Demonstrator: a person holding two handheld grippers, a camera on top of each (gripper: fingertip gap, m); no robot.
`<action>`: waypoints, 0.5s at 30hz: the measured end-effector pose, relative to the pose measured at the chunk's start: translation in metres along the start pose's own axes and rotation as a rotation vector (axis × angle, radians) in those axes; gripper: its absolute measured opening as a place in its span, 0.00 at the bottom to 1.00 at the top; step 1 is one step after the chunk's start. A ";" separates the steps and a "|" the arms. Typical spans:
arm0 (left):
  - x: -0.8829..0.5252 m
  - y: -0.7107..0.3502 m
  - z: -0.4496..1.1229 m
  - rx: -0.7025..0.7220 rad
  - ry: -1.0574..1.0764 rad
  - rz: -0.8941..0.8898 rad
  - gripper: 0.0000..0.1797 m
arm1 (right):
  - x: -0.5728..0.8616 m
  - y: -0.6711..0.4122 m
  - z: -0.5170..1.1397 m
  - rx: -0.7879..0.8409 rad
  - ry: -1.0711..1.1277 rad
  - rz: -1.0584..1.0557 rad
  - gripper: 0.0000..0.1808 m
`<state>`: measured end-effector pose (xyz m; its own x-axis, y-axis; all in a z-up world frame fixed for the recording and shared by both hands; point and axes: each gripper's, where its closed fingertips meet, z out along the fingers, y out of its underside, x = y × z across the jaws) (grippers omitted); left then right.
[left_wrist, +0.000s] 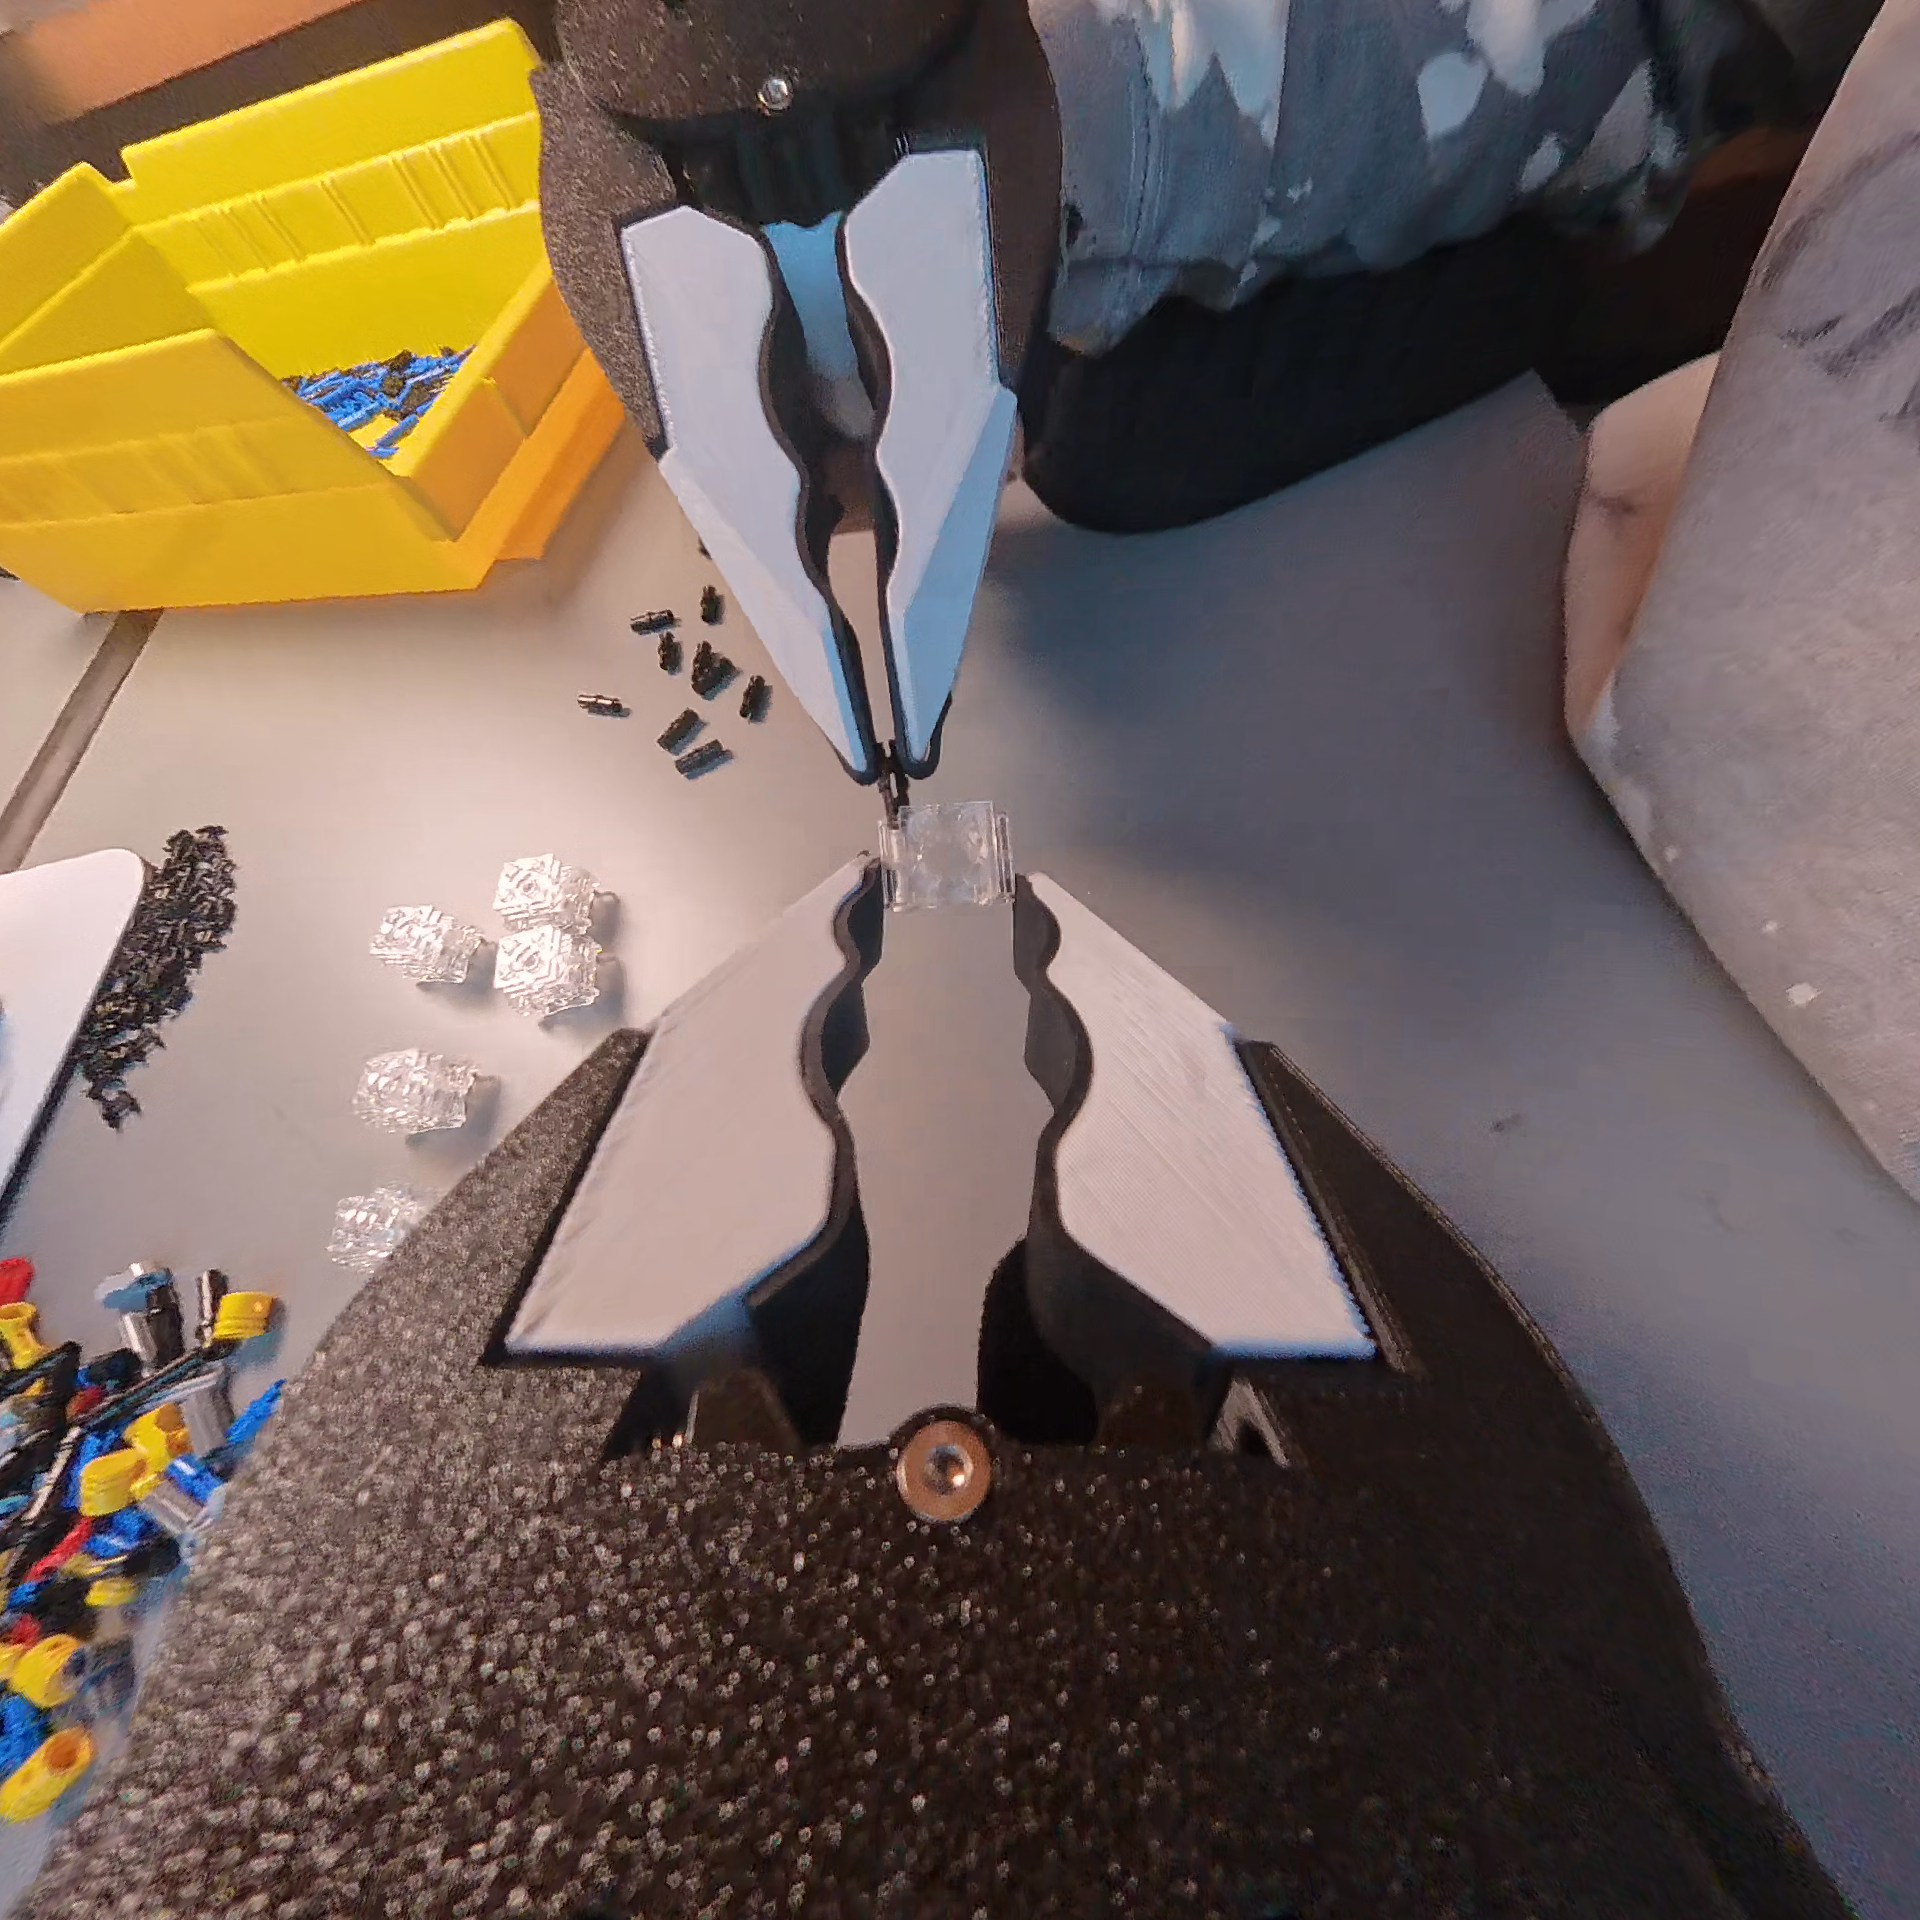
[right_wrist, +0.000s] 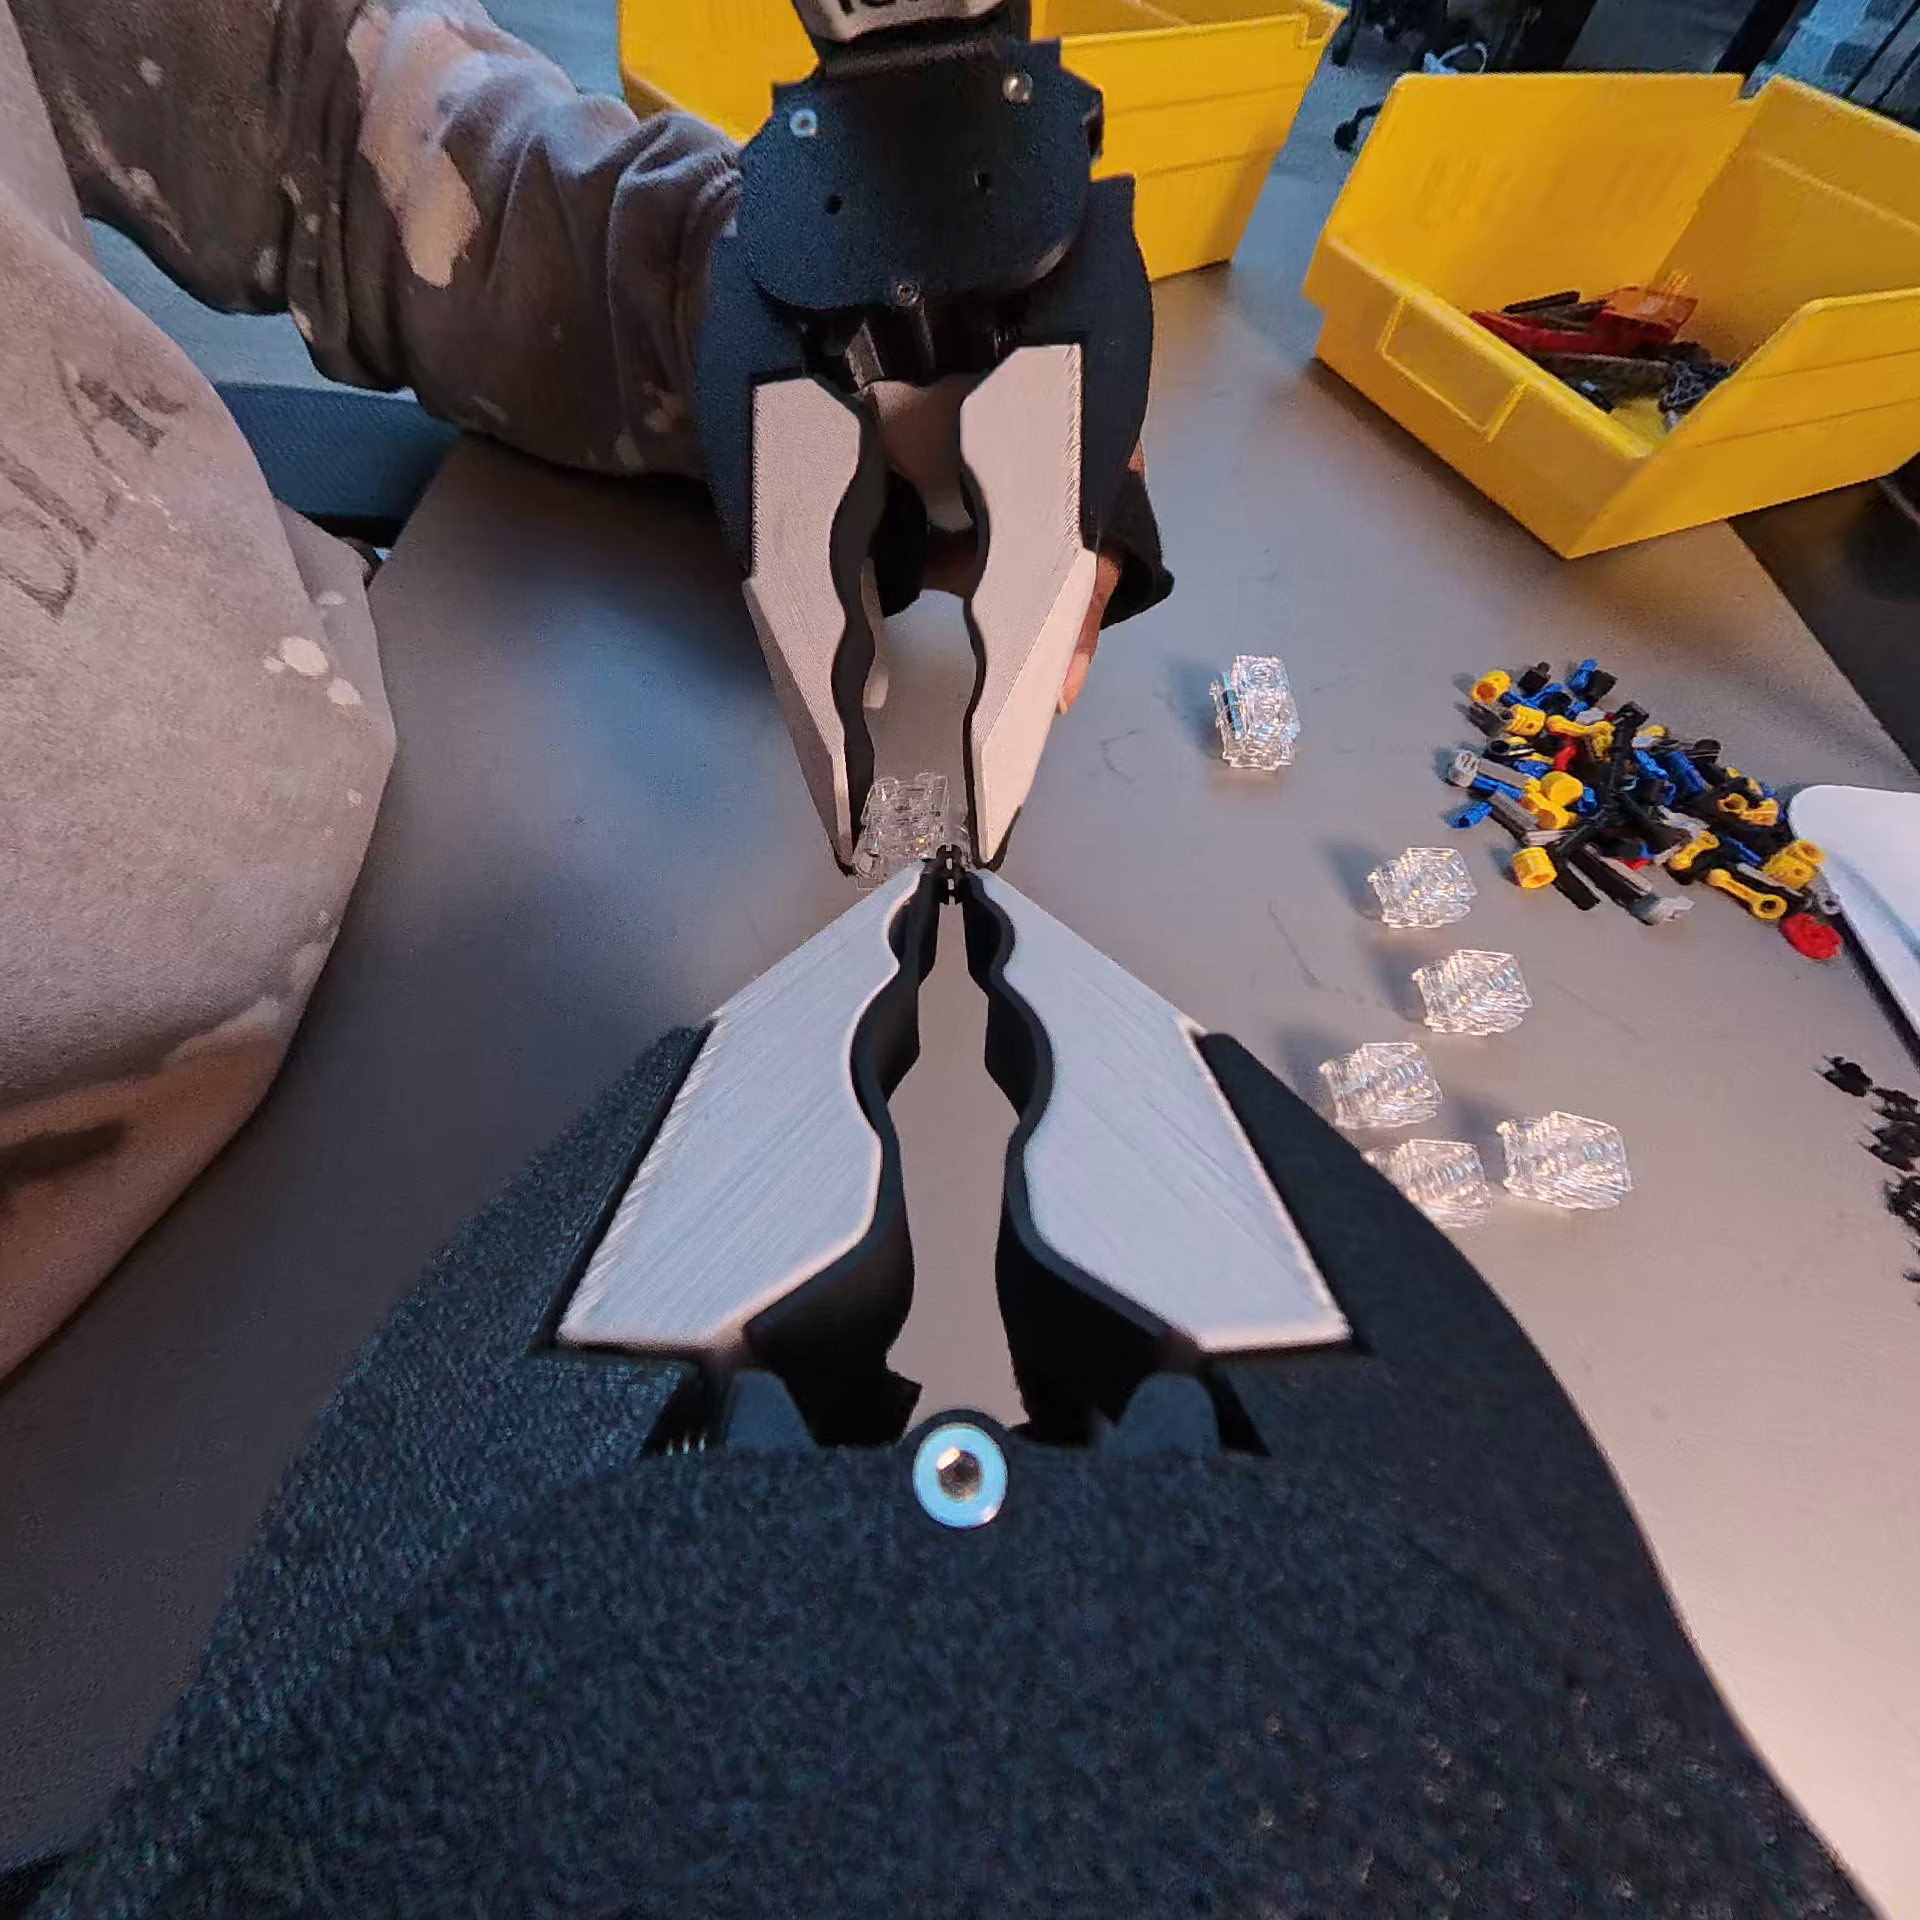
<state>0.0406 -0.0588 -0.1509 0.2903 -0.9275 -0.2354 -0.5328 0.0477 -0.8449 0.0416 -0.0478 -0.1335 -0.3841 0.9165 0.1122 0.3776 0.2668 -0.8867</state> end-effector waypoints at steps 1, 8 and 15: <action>0.000 0.002 0.001 -0.020 -0.018 0.028 0.12 | 0.000 0.001 0.001 -0.019 0.006 -0.006 0.02; -0.008 0.002 0.003 -0.015 -0.067 -0.010 0.12 | 0.007 0.001 0.001 -0.054 0.072 -0.017 0.02; -0.009 -0.015 -0.005 0.067 -0.073 -0.036 0.12 | 0.007 -0.014 -0.002 0.095 0.008 0.111 0.02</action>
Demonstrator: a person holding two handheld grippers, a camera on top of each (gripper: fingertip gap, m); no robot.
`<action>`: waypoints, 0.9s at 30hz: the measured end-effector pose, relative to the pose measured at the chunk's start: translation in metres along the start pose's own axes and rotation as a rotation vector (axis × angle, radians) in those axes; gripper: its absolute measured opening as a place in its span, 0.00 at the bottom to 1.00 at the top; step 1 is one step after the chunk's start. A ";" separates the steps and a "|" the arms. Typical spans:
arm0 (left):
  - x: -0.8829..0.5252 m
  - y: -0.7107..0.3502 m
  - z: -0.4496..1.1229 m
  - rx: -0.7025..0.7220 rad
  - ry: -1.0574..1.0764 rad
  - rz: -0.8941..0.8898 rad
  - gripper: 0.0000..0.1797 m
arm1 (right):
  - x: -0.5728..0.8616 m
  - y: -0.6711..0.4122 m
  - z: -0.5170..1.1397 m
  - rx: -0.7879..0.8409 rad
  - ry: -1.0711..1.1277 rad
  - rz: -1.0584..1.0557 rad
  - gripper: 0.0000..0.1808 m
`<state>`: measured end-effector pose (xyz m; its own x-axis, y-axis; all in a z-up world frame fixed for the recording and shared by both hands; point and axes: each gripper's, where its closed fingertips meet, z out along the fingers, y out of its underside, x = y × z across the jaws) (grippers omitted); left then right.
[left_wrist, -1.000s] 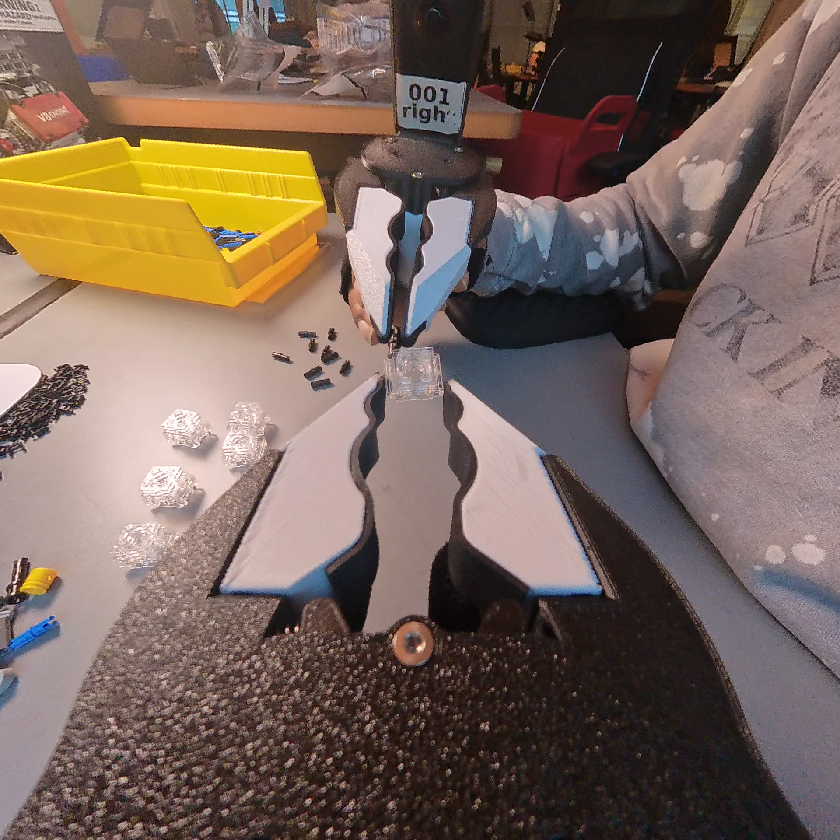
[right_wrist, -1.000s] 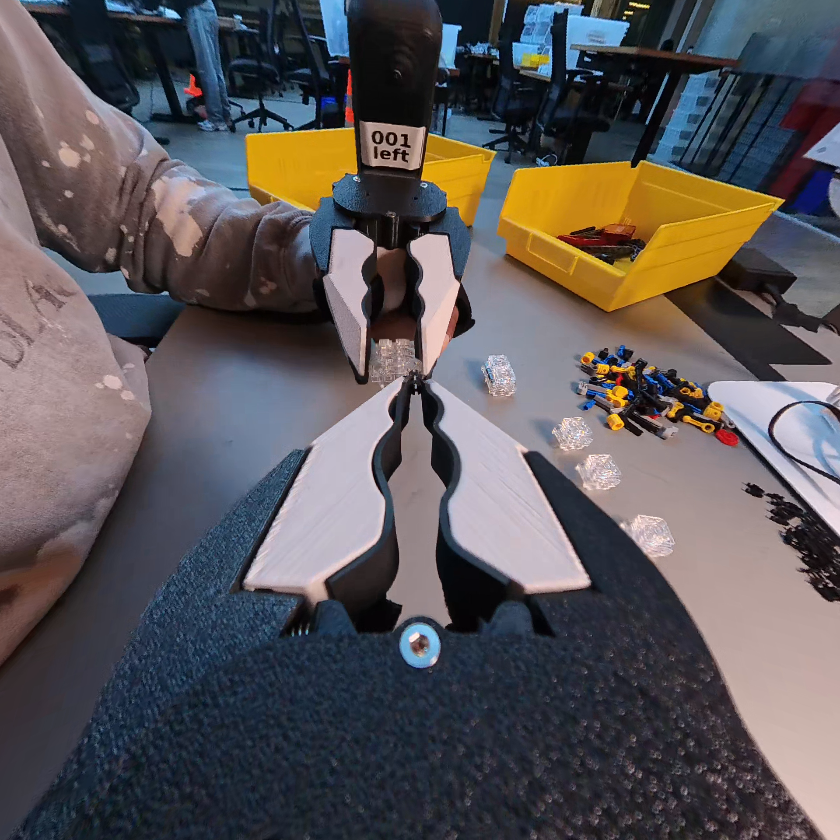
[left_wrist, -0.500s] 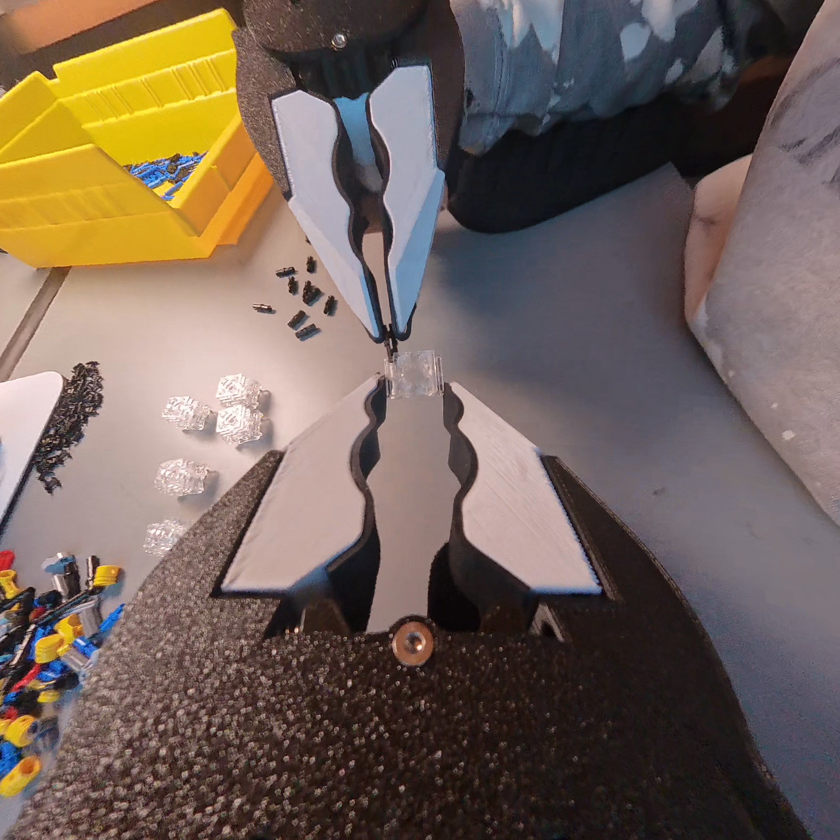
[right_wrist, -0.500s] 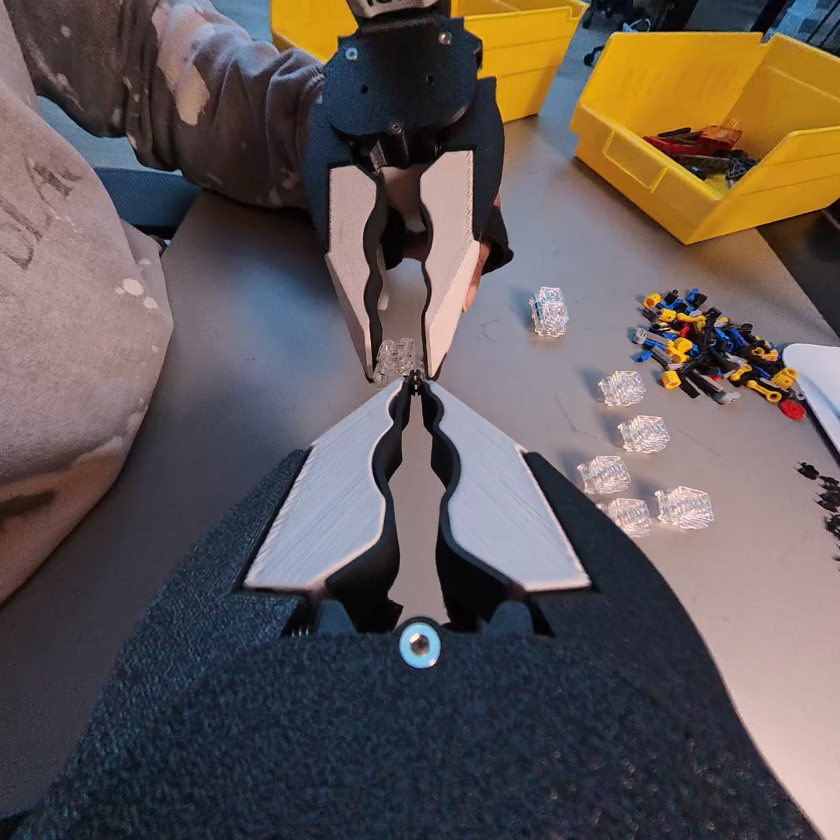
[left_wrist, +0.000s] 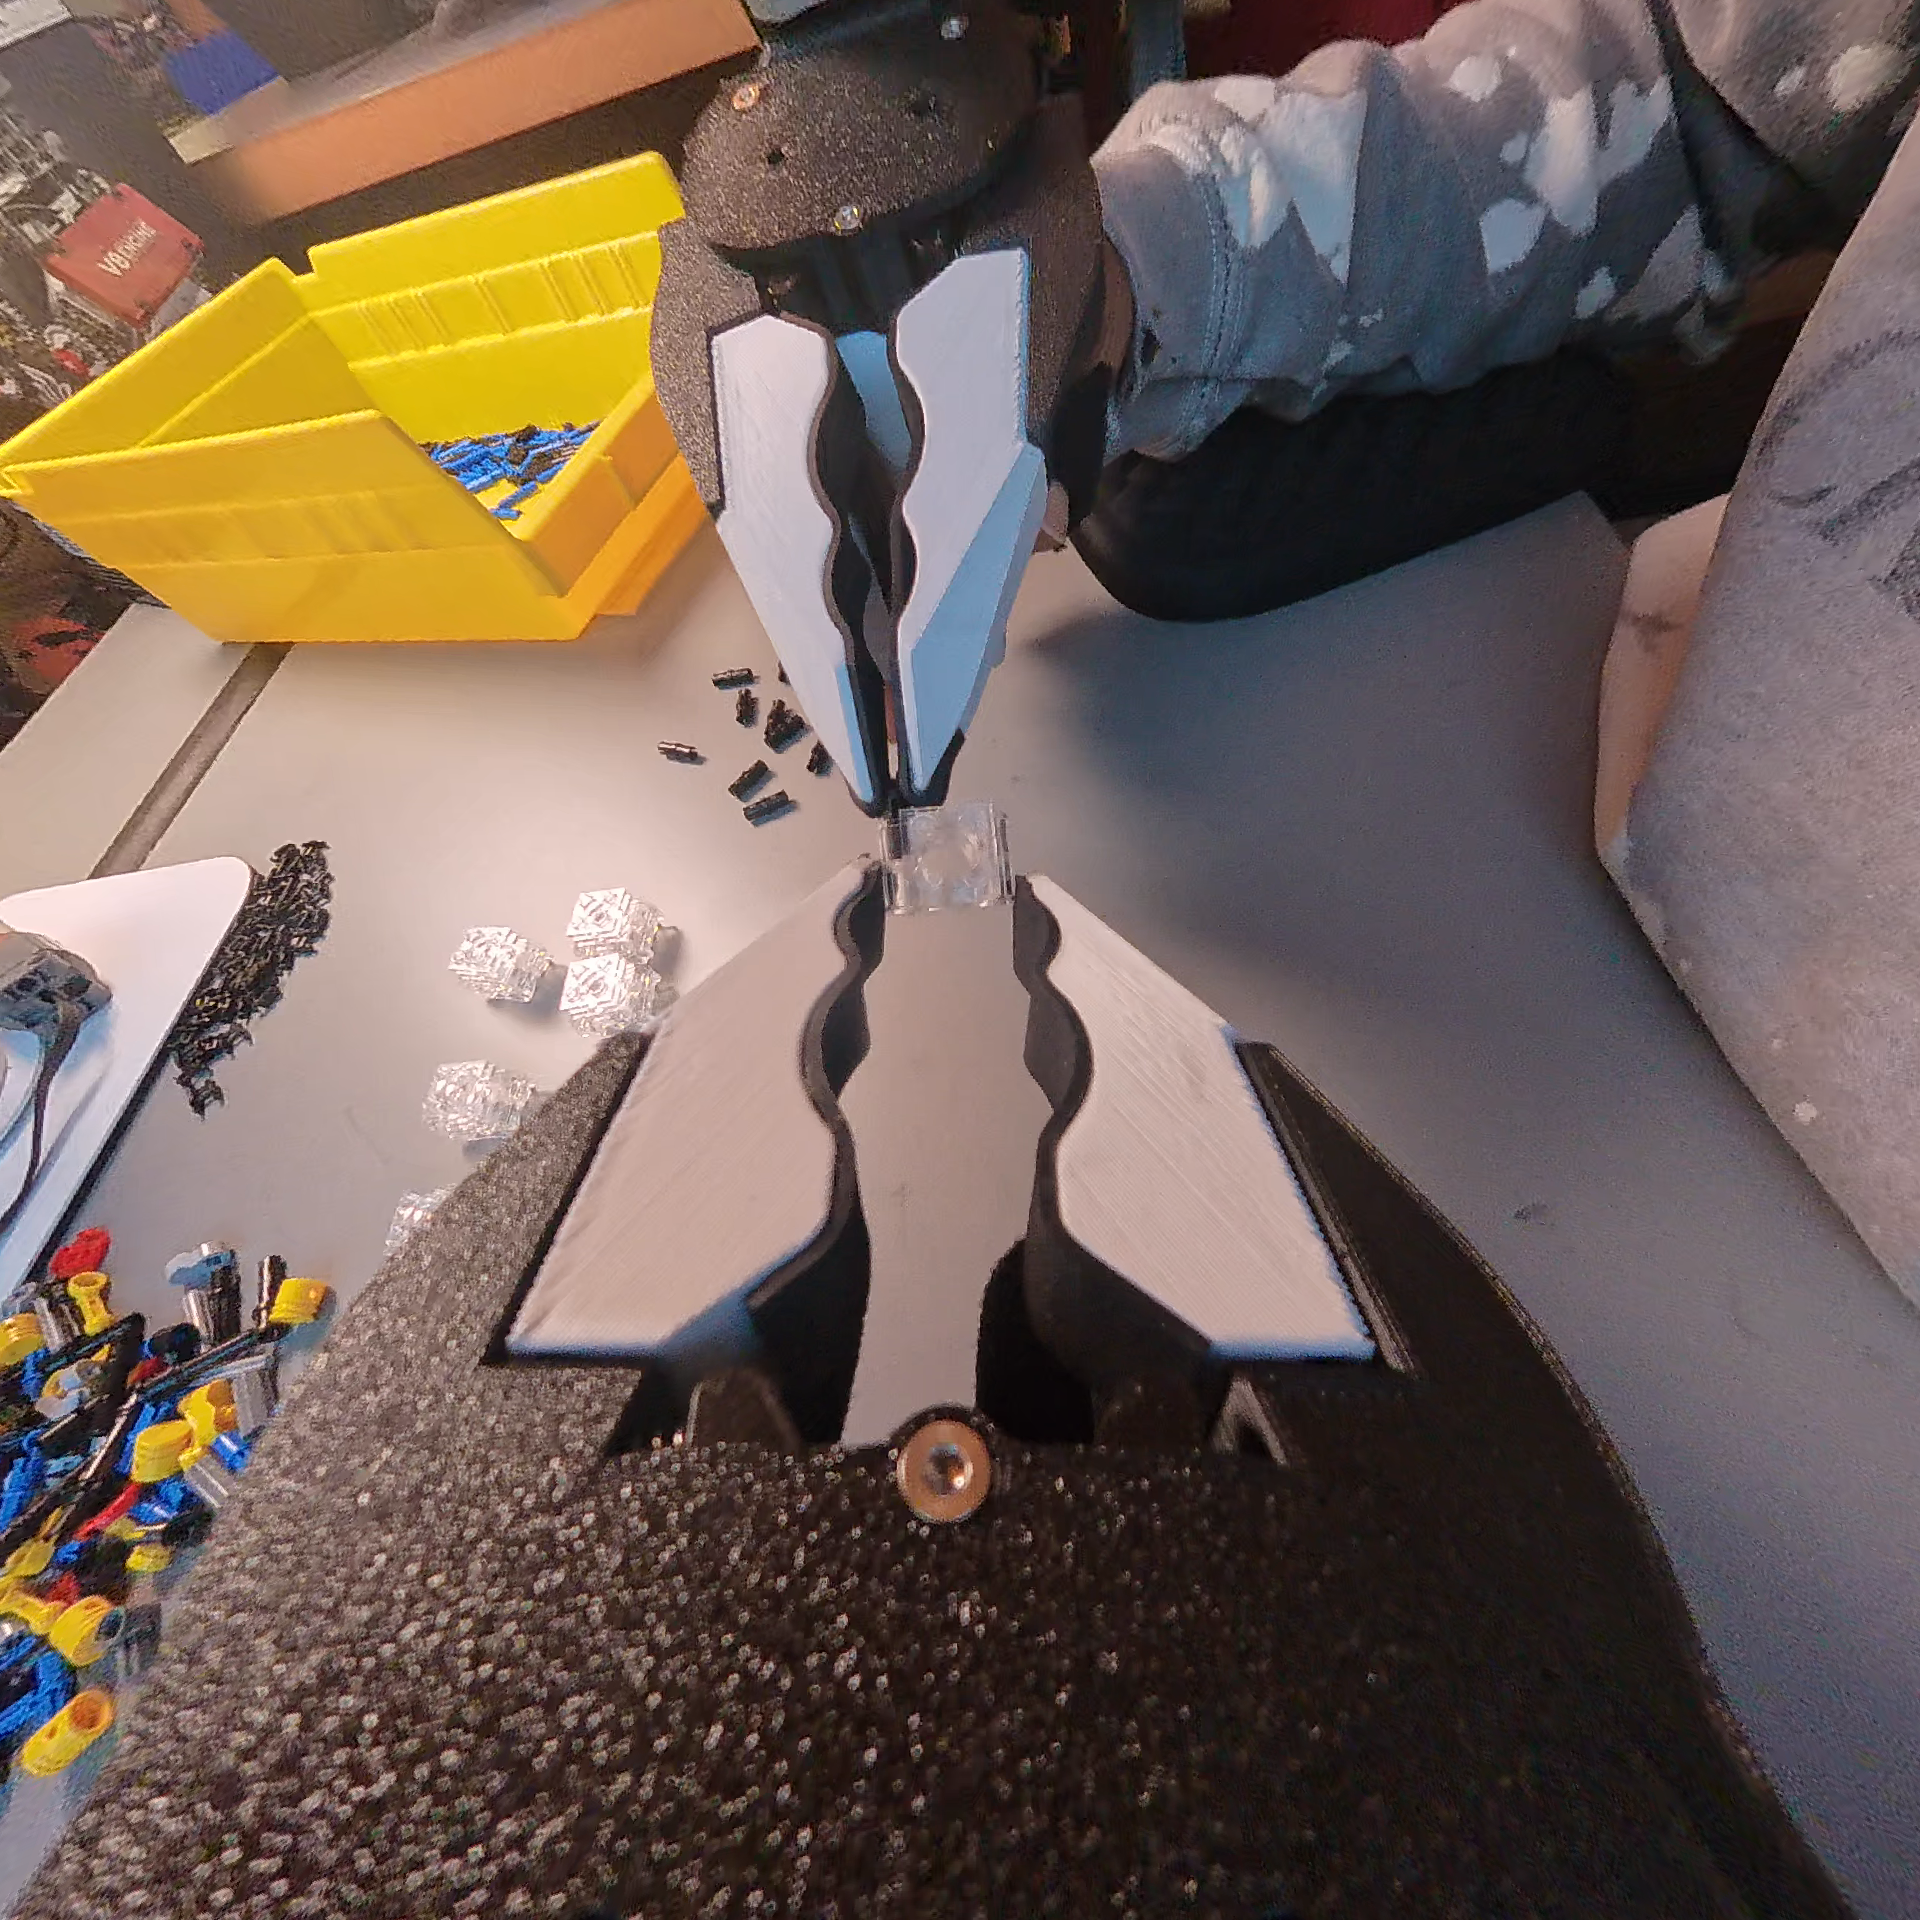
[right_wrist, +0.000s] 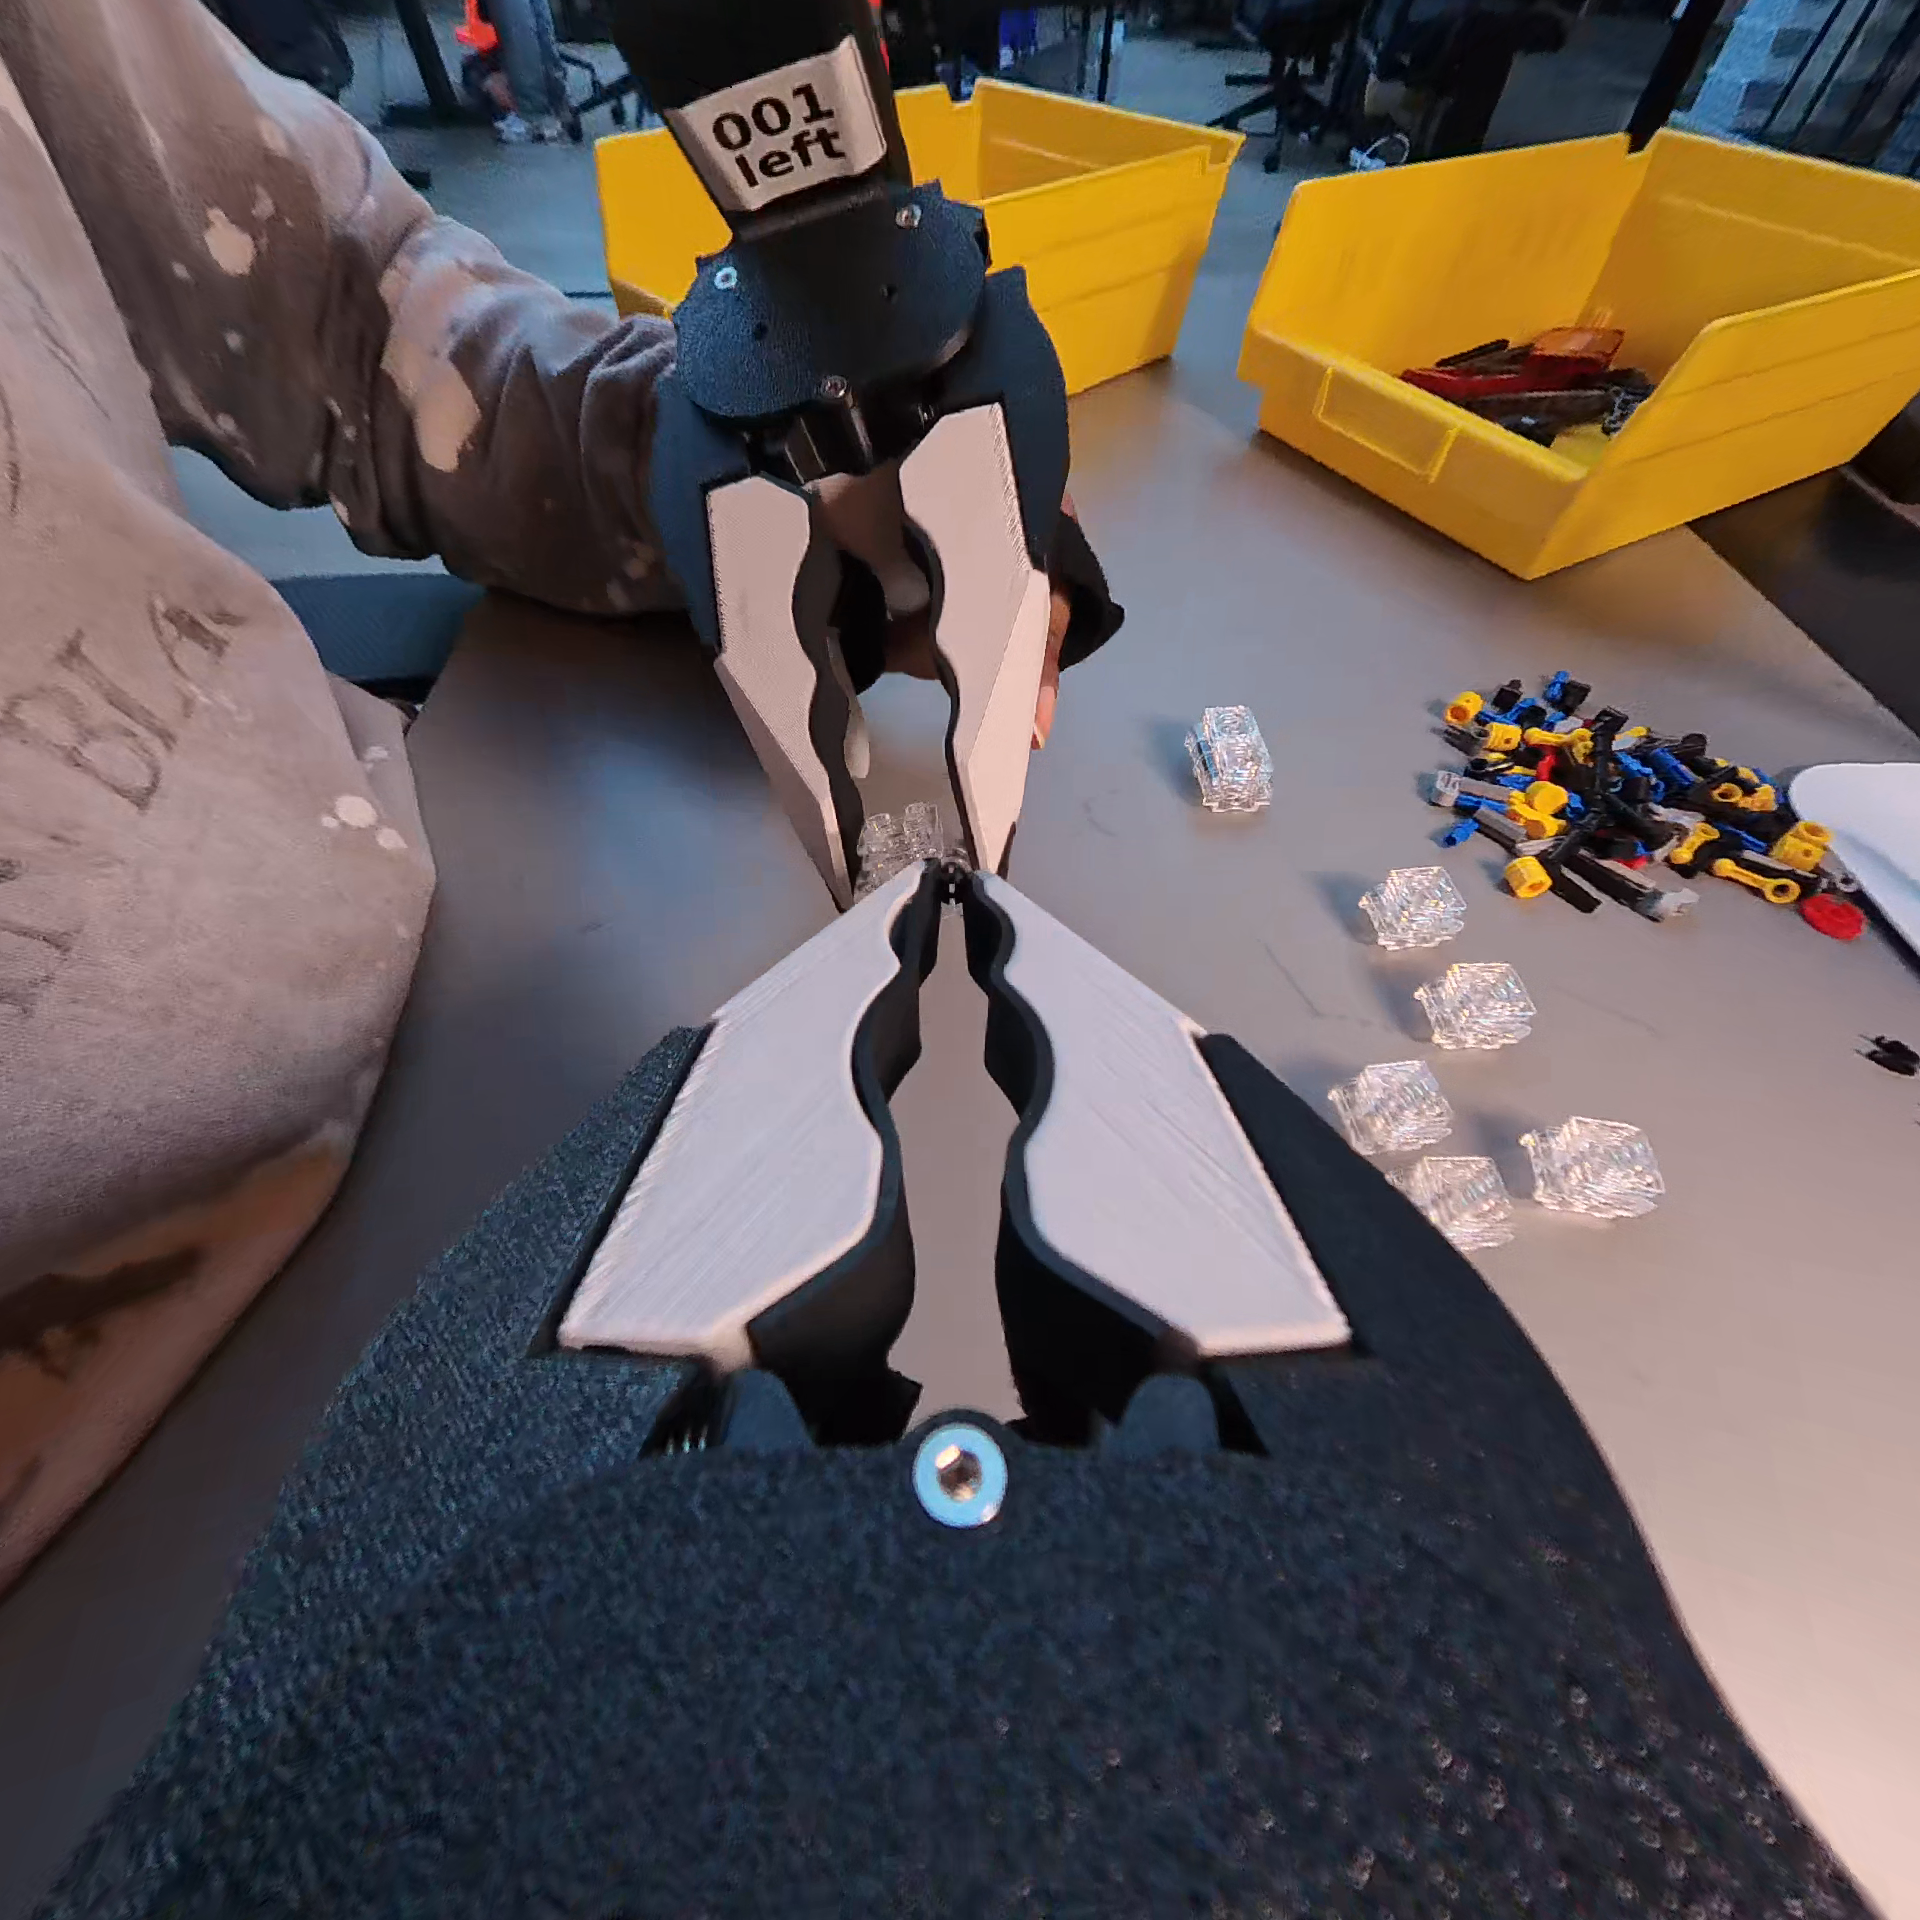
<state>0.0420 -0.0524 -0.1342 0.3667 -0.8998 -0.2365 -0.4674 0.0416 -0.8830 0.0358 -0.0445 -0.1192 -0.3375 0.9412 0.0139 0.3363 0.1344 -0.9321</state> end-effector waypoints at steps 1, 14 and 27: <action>0.001 0.002 0.000 -0.011 -0.001 0.013 0.12 | -0.001 0.002 0.001 -0.010 -0.004 -0.001 0.02; -0.011 0.001 0.000 -0.054 -0.080 0.026 0.12 | 0.006 -0.005 -0.003 0.089 -0.002 0.006 0.09; -0.016 0.004 -0.008 -0.005 -0.027 -0.132 0.12 | 0.003 -0.007 0.003 0.070 0.081 -0.109 0.12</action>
<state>0.0284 -0.0410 -0.1304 0.4471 -0.8851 -0.1292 -0.4180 -0.0790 -0.9050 0.0293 -0.0432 -0.1140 -0.2958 0.9445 0.1431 0.2380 0.2179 -0.9465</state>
